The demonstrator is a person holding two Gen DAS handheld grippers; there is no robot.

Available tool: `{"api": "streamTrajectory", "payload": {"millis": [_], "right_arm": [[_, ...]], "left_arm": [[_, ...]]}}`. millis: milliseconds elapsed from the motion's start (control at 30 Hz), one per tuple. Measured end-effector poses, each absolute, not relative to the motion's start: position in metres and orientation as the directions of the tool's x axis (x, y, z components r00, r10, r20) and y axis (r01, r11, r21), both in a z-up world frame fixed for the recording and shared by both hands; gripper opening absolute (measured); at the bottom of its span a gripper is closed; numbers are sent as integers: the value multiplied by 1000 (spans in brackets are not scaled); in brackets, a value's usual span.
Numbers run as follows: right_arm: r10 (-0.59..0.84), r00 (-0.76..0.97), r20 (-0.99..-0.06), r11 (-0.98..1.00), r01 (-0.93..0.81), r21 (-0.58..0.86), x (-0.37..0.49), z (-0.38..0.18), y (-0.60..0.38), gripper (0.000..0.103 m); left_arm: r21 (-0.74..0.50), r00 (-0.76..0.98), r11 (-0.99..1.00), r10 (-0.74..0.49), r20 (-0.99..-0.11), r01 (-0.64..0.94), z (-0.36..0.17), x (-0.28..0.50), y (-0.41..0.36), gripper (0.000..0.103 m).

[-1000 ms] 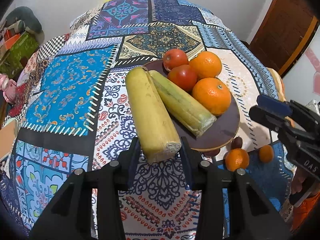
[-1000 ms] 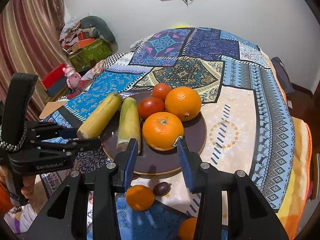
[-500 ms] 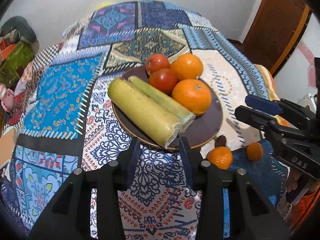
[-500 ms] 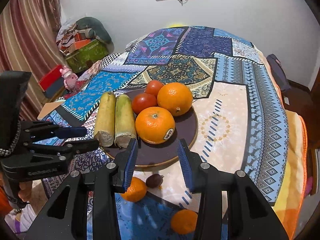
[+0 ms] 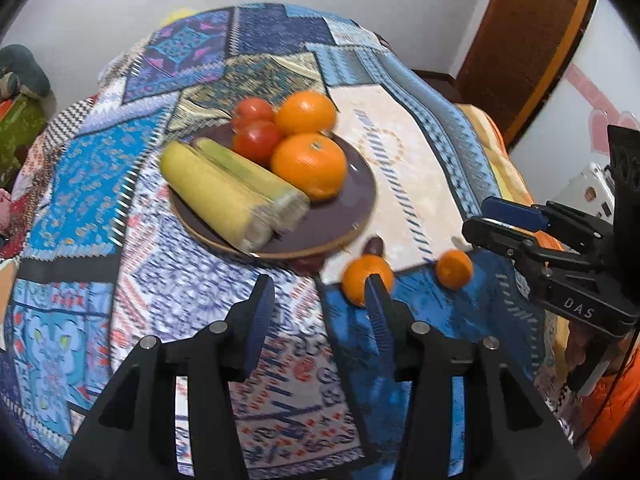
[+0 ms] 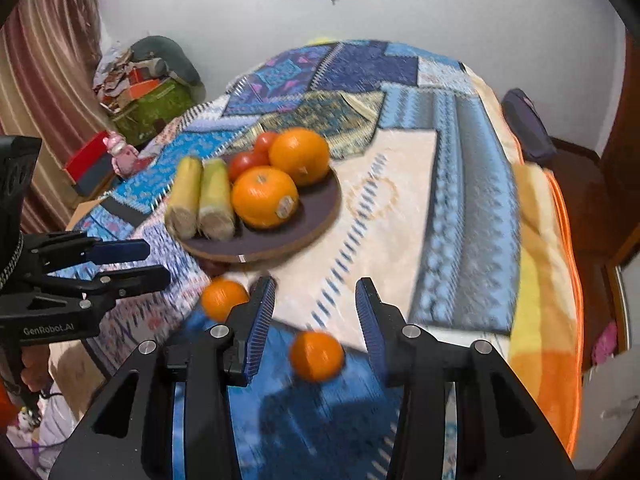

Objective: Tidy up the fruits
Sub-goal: 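Grasp a small mandarin with the left gripper while the right gripper grasps another mandarin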

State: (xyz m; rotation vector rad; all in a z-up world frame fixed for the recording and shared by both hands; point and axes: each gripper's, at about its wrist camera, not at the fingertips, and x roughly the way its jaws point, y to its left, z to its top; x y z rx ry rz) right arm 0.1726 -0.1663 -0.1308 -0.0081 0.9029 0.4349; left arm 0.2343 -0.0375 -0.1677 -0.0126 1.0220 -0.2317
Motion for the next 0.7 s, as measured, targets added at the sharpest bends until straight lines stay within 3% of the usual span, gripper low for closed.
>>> {"api": "streamTrajectory", "payload": {"millis": [700], "right_arm": [[391,438,-810,898,-375,231,164,-175,-169,39]], "left_arm": [[-166,410,967,-233,-882,194,-212,261,-77,46]]}}
